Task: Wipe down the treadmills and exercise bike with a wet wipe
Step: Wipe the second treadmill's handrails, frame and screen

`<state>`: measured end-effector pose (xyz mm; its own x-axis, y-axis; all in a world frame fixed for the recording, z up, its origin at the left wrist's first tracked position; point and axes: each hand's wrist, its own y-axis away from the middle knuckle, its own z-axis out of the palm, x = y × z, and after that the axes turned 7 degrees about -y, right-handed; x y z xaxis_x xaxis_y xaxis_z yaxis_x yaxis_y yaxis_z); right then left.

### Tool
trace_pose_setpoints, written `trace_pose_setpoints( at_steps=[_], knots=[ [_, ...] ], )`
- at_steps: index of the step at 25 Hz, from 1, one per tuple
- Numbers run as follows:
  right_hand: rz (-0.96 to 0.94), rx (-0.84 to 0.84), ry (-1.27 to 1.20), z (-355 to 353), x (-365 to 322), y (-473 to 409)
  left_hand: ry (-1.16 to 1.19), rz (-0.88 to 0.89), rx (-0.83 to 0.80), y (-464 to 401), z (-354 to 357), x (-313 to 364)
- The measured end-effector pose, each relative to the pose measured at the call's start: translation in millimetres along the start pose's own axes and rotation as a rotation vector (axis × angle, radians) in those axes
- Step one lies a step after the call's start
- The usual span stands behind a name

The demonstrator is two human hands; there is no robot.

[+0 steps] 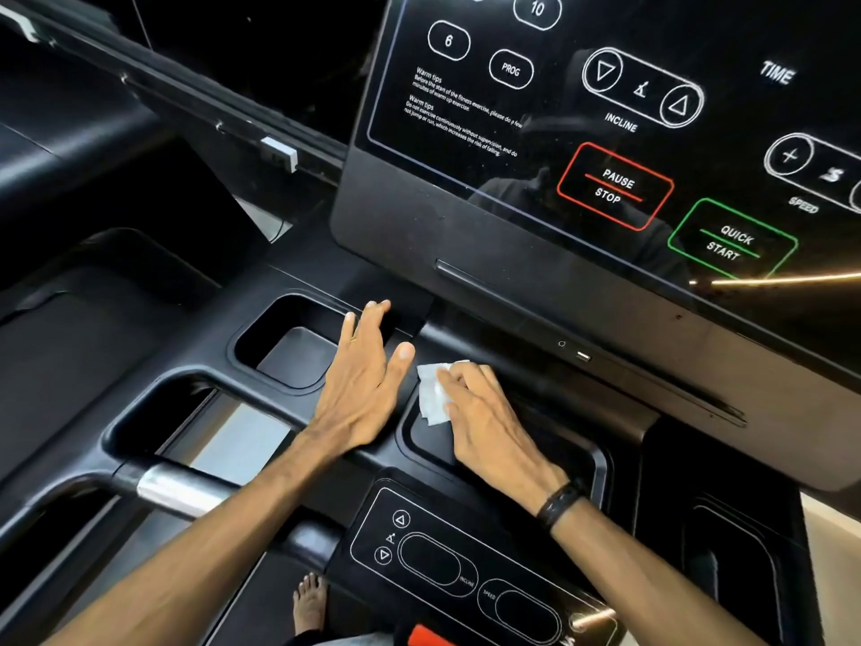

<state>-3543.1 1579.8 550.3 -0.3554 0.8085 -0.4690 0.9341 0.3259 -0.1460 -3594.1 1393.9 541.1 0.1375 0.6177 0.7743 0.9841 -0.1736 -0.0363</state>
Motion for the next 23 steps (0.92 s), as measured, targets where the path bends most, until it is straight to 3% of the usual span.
trace_pose_setpoints(
  at_steps=[7, 13, 16, 19, 23],
  knots=[
    [-0.061, -0.298, -0.298, -14, -20, 26, 0.004, 0.056, 0.041, -4, 3, -5],
    [0.379, -0.475, -0.188, -79, 26, 70, -0.225, 0.329, 0.036, -6, 10, -8],
    [0.311, -0.342, -0.101, -78, 22, 61, -0.248, 0.383, 0.050, -8, 13, -6],
    [0.180, -0.176, -0.175, -35, -2, 27, -0.197, 0.355, 0.058, -9, 13, -13],
    [0.067, -0.212, -0.156, -24, -4, 20, -0.201, 0.366, 0.053, -5, 11, -13]
  ],
)
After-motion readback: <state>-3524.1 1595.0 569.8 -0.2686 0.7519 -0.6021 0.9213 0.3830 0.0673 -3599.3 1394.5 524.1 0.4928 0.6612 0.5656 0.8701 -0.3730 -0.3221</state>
